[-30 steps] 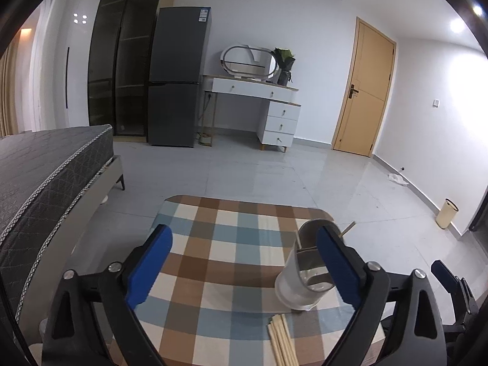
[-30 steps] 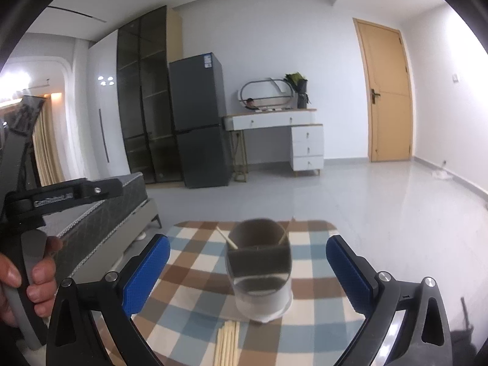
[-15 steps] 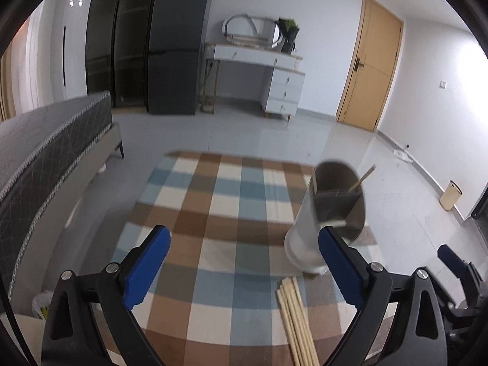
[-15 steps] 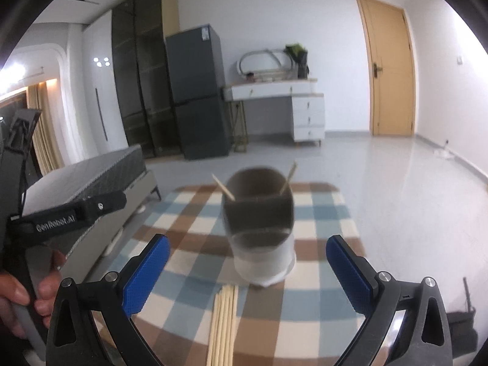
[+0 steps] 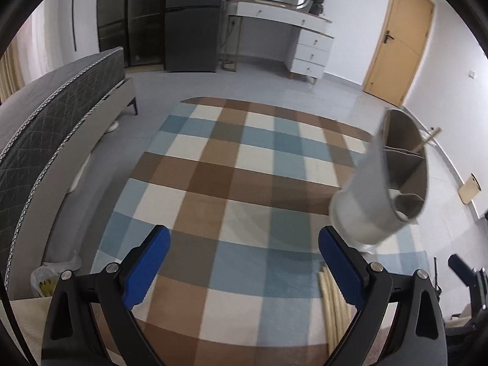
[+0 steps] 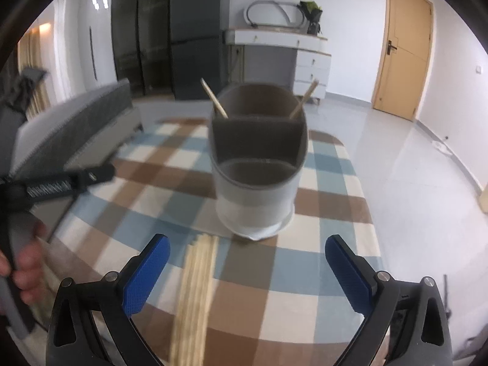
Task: Organize utensils
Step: 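Lower the right gripper to the chopstick bundle and close on a chopstick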
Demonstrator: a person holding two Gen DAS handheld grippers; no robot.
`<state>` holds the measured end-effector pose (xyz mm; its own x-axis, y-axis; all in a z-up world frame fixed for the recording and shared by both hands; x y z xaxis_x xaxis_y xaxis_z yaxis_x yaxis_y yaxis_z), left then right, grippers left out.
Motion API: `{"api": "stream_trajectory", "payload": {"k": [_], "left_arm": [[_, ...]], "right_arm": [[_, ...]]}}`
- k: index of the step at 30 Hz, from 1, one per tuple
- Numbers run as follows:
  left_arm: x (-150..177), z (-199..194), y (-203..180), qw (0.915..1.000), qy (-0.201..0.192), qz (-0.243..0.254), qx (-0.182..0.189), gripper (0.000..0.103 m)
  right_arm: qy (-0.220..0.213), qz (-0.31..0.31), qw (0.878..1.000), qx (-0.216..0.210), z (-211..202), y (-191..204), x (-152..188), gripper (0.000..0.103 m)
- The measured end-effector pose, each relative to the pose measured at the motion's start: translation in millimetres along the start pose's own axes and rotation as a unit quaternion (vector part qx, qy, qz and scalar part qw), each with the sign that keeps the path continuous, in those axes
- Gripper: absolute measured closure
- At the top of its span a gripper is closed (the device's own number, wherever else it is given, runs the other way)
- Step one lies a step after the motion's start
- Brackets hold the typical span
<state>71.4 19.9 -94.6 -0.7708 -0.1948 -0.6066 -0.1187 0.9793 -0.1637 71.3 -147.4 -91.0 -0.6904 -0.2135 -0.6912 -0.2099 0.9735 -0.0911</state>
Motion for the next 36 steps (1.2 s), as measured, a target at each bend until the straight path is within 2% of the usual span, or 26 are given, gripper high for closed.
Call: {"api": "stream_trajectory", "payload": {"k": [5,7,12,17,21,25,30,36], "left_arm": [[-2.5,7.8,11.6,0.9996,0.021,-0.021,0.000,0.008],[-3.0,11.5,16.2,0.9991,0.031,-0.029,-0.003,0.008],[-1.3,23.8,27.2,0.9967,0.062,-0.052,-0.005,0.008],[-2.8,28.0,32.5,0.9947,0.077,-0.068,-0.002,0.008],[-3.4,27.7,33.7,0.9938,0.083,-0.075,0.002,0.008],[-3.7,30.6,34.7,0.9931,0.088,-0.077,0.003,0.008],[-4.2,31.0,36.4,0.9924,0.091,-0.082,0.006,0.008],[-3.0,32.9,38.6,0.9921,0.094,-0.083,0.000,0.008]], "right_arm": [[0.056,0.000,0.998,-0.007,36.7,3.6,2.3,0.012],[0.079,-0.009,0.997,-0.005,50.8,8.2,3.8,0.023],[0.137,-0.017,0.990,-0.014,80.6,17.4,11.4,0.043],[0.148,-0.033,0.988,-0.003,93.5,22.3,15.3,0.044],[0.170,-0.030,0.985,-0.010,104.4,22.9,22.3,0.056],[0.179,-0.037,0.983,0.001,106.1,22.3,26.2,0.057],[0.180,-0.025,0.983,-0.009,105.4,20.4,26.7,0.057],[0.164,-0.028,0.986,-0.013,114.2,26.1,17.2,0.058]]}}
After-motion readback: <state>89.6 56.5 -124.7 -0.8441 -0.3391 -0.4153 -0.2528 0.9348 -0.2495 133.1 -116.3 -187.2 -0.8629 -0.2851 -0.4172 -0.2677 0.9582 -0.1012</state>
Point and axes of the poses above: each gripper's, at about its wrist camera, not at the fingertips, and z roughly the way its jaws point, y to its left, x to its underside, the point moved 3 cm from there along z, roughly the way its jaws point, and after that the axes turned 3 degrees about y, right-handed, at the moved point
